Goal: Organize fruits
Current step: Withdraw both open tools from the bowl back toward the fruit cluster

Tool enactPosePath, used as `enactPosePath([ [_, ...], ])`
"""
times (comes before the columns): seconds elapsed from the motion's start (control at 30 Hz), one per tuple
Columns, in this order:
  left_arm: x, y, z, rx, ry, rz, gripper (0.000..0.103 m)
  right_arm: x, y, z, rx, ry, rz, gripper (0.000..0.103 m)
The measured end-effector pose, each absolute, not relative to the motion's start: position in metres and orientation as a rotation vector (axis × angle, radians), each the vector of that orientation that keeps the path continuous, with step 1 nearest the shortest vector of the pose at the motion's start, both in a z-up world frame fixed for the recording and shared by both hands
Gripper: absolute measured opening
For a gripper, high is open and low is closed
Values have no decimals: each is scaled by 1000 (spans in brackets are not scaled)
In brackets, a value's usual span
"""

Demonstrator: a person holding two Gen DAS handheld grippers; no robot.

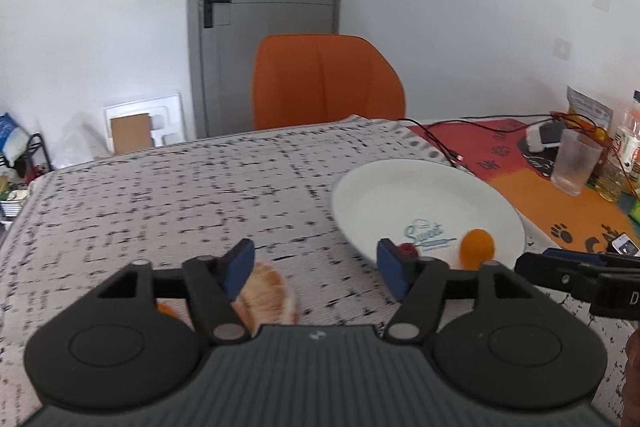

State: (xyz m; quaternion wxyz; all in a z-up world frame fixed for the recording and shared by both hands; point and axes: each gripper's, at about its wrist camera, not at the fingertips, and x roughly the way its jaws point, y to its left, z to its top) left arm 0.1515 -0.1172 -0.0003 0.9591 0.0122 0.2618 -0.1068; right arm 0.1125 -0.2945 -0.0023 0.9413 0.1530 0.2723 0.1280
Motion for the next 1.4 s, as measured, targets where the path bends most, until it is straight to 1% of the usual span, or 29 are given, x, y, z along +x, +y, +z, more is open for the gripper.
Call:
enactPosePath([
  [0.03, 148, -113, 1, 17, 527, -209, 74, 112, -293, -2, 312, 554, 262, 73],
  [0.07, 146, -108, 3, 9, 525, -201, 79, 110, -291, 0, 312, 553, 262, 74],
  [0.1, 143, -103, 5, 2, 524, -191, 82, 110, -289, 1, 314, 553, 262, 79],
  [0.13, 140, -99, 6, -2, 523, -180, 82, 109, -288, 2, 317, 551, 262, 84],
  [0.2, 134, -91, 10, -10, 517, -159, 84, 107, -285, 5, 320, 543, 260, 88],
  [0.3, 127, -79, 13, -19, 513, -140, 85, 104, -280, 9, 317, 538, 262, 92],
  [0.37, 123, -73, 16, -23, 511, -129, 86, 102, -277, 12, 316, 532, 266, 98],
  [0.4, 121, -70, 17, -27, 507, -123, 86, 100, -276, 14, 315, 523, 268, 102],
  [0.53, 112, -57, 24, -48, 489, -95, 87, 98, -272, 19, 318, 511, 270, 103],
  [0.67, 103, -47, 30, -53, 472, -72, 91, 96, -269, 23, 334, 519, 272, 103],
  [1.03, 80, -20, 34, -86, 470, -16, 94, 90, -256, 27, 324, 525, 293, 103],
  [1.4, 64, 0, 21, -104, 465, 3, 94, 96, -230, 21, 290, 553, 367, 103],
])
